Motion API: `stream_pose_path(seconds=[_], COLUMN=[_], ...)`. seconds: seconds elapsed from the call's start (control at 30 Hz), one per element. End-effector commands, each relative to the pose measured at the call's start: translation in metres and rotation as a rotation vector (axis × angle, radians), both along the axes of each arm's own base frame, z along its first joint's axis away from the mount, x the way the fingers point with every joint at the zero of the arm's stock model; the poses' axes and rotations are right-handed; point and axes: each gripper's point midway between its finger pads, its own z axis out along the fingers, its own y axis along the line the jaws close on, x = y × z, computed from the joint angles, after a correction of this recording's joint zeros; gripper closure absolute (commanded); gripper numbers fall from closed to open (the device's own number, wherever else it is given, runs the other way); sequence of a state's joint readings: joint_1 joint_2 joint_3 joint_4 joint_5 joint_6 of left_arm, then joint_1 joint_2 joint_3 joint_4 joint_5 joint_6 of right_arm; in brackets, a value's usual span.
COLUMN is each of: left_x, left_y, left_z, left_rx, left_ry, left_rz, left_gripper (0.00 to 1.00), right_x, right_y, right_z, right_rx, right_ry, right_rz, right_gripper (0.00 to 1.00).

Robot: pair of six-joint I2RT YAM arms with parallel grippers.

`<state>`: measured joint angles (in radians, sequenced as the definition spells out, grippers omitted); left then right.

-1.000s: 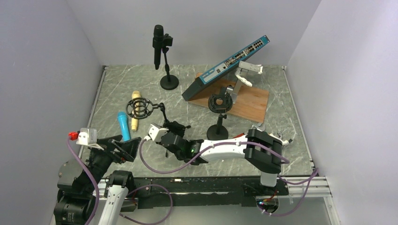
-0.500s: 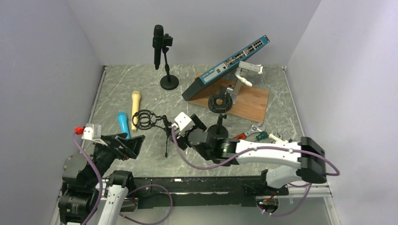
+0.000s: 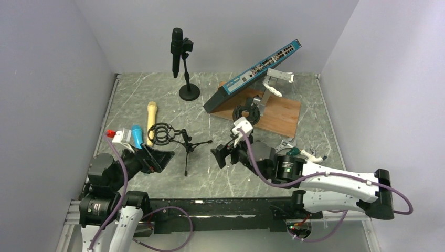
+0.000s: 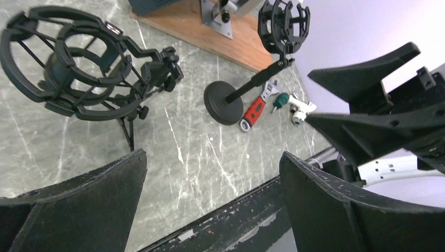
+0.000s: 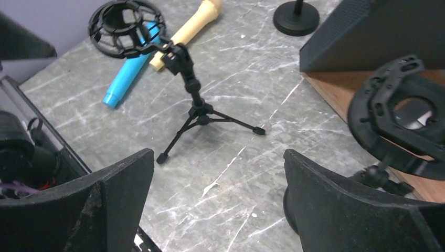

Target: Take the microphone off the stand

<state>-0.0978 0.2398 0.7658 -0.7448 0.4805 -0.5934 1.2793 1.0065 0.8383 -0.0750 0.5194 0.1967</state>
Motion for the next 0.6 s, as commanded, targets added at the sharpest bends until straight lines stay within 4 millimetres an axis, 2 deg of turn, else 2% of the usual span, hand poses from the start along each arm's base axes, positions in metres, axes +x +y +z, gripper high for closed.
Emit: stream_pose_path(seconds=[0.0,0.2,0.37,0.57], left_x=[0.000,0.003,0.008,0.013], left_y=[-0.015,-0.030,-0.034,-0.042], left_z=[0.008,-0.001,-0.014,-0.034], left_rx=[-0.058,-0.127,-0.143,-0.081], left_ry=[-0.020,0.011,0.041,0.107], left_rz=[-0.091,-0.178,-0.188,-0.186], left_gripper=[0.01,0.01,0.04,0.07], right_x=[0.009,0.021,0.021,0.022], right_y=[-0.022,-0.051,-0.069,-0.084], right_z=[0.008,0.004,0.019,0.031], right_rx=[0.081,0.103,0.186,0.219], right_ry=[0.048,0.084,0.074,0.046], right_rz=[-0.086,-0.170,-0.180,-0.205], right_gripper=[0.05,0.04,0.03,0.00])
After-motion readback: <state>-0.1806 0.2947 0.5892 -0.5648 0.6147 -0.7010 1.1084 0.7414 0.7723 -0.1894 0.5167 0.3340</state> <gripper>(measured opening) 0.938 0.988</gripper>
